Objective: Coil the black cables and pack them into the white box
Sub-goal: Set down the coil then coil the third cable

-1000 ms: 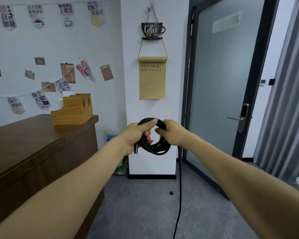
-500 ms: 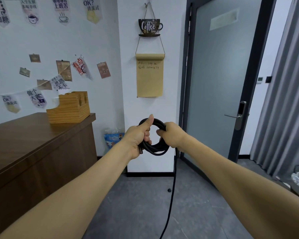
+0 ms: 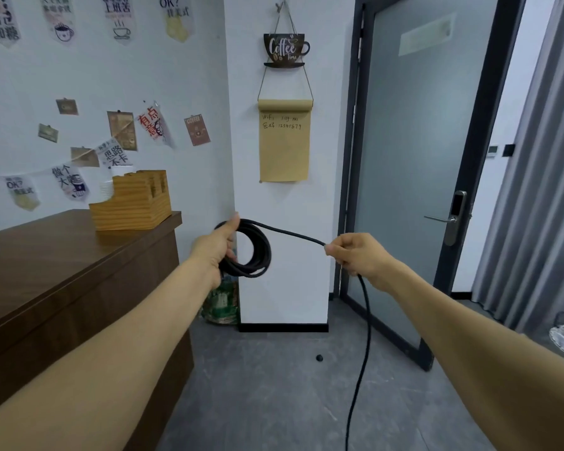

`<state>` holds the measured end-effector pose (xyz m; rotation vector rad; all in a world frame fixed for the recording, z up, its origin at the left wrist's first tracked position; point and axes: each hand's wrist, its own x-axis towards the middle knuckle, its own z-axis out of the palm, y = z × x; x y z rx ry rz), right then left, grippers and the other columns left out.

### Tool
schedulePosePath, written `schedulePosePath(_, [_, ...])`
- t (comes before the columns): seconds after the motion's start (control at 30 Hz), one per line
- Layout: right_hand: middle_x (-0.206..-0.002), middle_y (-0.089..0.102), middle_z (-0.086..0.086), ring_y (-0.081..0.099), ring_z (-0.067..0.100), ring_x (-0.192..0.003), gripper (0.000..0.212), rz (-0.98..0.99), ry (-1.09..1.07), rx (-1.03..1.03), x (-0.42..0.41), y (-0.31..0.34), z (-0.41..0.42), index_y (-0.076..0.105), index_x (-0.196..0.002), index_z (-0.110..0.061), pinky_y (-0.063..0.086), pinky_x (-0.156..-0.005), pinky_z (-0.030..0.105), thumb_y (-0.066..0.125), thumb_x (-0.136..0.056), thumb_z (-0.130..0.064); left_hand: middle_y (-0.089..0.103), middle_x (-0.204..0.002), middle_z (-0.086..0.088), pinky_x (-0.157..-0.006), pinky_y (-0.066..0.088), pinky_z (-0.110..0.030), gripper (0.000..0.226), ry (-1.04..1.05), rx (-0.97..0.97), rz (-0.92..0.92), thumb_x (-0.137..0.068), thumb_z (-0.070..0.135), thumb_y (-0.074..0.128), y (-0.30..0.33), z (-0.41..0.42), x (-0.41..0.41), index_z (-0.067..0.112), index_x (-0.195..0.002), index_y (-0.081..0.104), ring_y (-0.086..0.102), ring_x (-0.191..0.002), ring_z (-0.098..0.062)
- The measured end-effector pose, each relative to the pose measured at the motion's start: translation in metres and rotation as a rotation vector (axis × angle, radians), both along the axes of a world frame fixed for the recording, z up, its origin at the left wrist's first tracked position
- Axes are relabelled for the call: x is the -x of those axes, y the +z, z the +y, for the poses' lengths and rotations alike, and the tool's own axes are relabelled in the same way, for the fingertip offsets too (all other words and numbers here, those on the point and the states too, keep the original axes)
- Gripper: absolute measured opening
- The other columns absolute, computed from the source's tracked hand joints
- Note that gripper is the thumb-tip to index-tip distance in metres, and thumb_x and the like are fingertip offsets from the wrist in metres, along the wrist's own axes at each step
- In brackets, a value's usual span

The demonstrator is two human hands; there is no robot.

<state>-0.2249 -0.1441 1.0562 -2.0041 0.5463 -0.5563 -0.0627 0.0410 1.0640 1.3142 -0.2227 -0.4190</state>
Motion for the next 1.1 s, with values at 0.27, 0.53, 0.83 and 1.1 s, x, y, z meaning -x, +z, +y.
schedulePosePath(0.27, [-0.07, 0.058, -0.001, 0.052, 0.005, -0.064, 0.017, 0.037, -0.176, 0.214, 0.002, -0.016, -0.017, 0.068, -0.093, -0.008, 0.044, -0.064, 0.024, 0.059, -0.092, -0.022, 0.051, -0.066, -0.004, -0.055, 0.038, -0.028, 0.046, 0.312, -0.045, -0.008, -0.077, 0.05, 0.071, 0.002, 0.004, -0.018, 0.006, -0.077, 0.057, 0.048, -0.06, -0.018])
schedulePosePath(0.53, [-0.094, 0.071, 0.004, 0.064, 0.021, -0.087, 0.013, 0.096, -0.161, 0.45, -0.003, -0.007, -0.005, 0.073, -0.089, -0.01, 0.054, -0.081, 0.036, 0.061, -0.088, -0.014, 0.063, -0.117, -0.014, -0.083, 0.052, -0.038, 0.073, 0.499, -0.123, -0.128, -0.079, 0.054, 0.067, 0.001, 0.005, -0.02, -0.004, -0.12, 0.056, 0.061, -0.105, -0.031])
schedulePosePath(0.83, [-0.086, 0.068, 0.009, 0.054, 0.013, -0.071, 0.022, 0.063, 0.285, 0.746, -0.04, 0.047, 0.074, 0.071, -0.091, -0.001, 0.042, -0.062, 0.014, 0.06, -0.09, -0.02, 0.054, -0.072, -0.006, -0.047, 0.035, -0.025, 0.051, 0.435, -0.486, -0.537, -0.083, 0.057, 0.06, 0.003, -0.008, 0.013, 0.013, -0.061, 0.045, 0.047, -0.058, -0.019])
schedulePosePath(1.1, [-0.069, 0.058, 0.005, 0.045, 0.004, -0.054, 0.026, -0.116, 0.167, 0.304, -0.047, 0.036, 0.07, 0.068, -0.084, 0.001, 0.036, -0.053, 0.015, 0.061, -0.091, -0.023, 0.049, -0.057, -0.002, -0.05, 0.034, -0.026, 0.06, 0.055, -0.336, -0.385, -0.085, 0.066, 0.044, -0.002, -0.017, 0.038, 0.011, -0.06, 0.051, 0.045, -0.053, -0.015])
